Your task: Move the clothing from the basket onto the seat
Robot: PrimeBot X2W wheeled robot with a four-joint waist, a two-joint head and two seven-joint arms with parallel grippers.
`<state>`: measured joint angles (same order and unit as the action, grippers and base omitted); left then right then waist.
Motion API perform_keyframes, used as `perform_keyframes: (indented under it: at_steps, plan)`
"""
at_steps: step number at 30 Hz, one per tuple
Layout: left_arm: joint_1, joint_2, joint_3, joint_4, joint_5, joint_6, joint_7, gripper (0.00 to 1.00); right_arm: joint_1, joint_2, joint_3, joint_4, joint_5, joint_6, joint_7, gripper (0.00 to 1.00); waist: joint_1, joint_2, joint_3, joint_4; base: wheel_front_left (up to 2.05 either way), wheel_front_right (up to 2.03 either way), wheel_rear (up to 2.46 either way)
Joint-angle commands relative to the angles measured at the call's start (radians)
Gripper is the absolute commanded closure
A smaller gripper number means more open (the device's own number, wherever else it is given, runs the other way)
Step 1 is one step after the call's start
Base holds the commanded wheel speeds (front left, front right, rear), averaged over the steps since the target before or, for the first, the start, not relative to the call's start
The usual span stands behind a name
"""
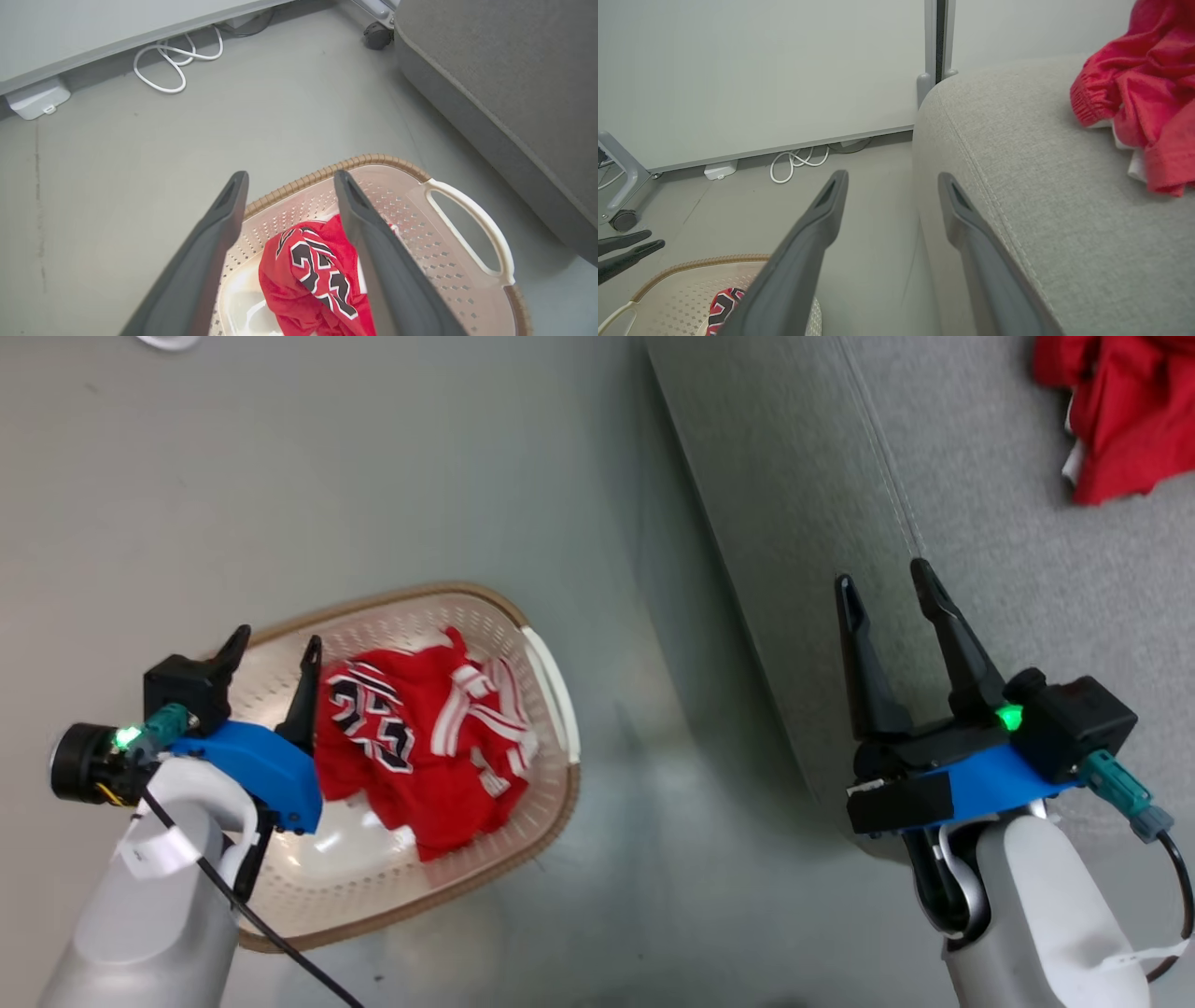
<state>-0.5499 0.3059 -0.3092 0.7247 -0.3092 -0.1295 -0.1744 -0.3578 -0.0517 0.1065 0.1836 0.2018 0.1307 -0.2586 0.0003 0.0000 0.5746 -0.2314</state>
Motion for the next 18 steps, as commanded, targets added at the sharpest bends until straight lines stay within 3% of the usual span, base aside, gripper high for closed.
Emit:
perform_keyframes:
  at_steps: [1,18]
  plan:
    - [-0.028,0.017,-0.005,0.012,-0.005,-0.001,0.024,0.0,-0.032,0.002,0.013,0.008,0.02,0.0,-0.007,0.0,-0.0003,0.0,0.118,-0.092,0.0,0.0,0.0]
    - [-0.068,0.115,0.012,0.035,-0.012,0.04,0.129,0.0,-0.091,0.002,0.097,-0.028,0.157,0.0,-0.007,0.0,-0.0003,0.0,0.274,-0.182,0.0,0.0,0.0]
